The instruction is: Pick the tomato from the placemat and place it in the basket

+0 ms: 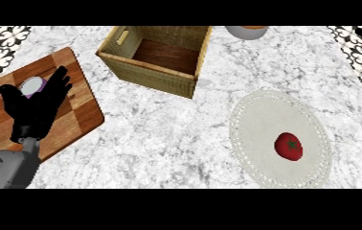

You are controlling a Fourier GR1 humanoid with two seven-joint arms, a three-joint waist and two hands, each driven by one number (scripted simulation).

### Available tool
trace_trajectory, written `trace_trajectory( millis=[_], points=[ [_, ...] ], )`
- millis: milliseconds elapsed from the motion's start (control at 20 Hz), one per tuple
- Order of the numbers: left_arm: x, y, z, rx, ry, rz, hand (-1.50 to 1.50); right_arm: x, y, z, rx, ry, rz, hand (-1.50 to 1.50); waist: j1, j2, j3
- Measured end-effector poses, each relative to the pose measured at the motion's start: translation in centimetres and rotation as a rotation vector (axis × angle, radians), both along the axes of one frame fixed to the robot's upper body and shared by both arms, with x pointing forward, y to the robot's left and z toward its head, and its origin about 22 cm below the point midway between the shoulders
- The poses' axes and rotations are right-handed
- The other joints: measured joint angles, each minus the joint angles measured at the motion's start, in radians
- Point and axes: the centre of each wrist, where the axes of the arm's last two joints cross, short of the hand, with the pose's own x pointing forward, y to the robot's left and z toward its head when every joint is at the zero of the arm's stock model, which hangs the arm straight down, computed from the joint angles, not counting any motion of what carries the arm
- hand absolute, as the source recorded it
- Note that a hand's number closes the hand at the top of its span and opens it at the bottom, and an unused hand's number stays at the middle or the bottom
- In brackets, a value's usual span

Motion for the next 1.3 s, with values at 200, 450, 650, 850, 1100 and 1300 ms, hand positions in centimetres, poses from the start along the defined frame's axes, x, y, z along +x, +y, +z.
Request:
trace_trajectory(
  millis=[200, 450, 650, 850, 1100, 1300],
  points=[
    [-0.5, -0.1, -0.2, -0.002, 0.008, 0.005, 0.0, -1.2, -2.3, 1.4, 0.056, 0.065, 0.036, -1.5, -0.003, 0.0, 0.002],
    [-0.3, 0.4, 0.0, 0.005, 0.002, 0.013, 0.0, -3.6, -4.5, 2.0, 0.157, 0.07, 0.063, -1.5, -0.009, 0.001, 0.003],
    [-0.6, 0.1, -0.5, -0.004, -0.002, 0.004, 0.0, -5.6, -6.3, 0.5, 0.208, 0.018, 0.044, -1.5, -0.008, 0.002, 0.004],
    [-0.3, -0.3, -0.5, -0.005, -0.007, 0.003, 0.0, -7.3, -6.7, -2.5, 0.234, 0.001, 0.044, -1.5, -0.003, 0.004, 0.004],
    [0.0, -0.2, 0.1, -0.008, -0.002, -0.005, 0.0, -7.9, -6.5, -6.8, 0.253, -0.031, 0.036, -1.5, 0.007, 0.006, 0.004],
    [-0.1, -0.1, 0.4, -0.007, -0.009, -0.012, 0.0, -7.3, -5.6, -10.8, 0.271, -0.068, 0.024, -1.5, 0.013, 0.007, 0.005]
  ],
)
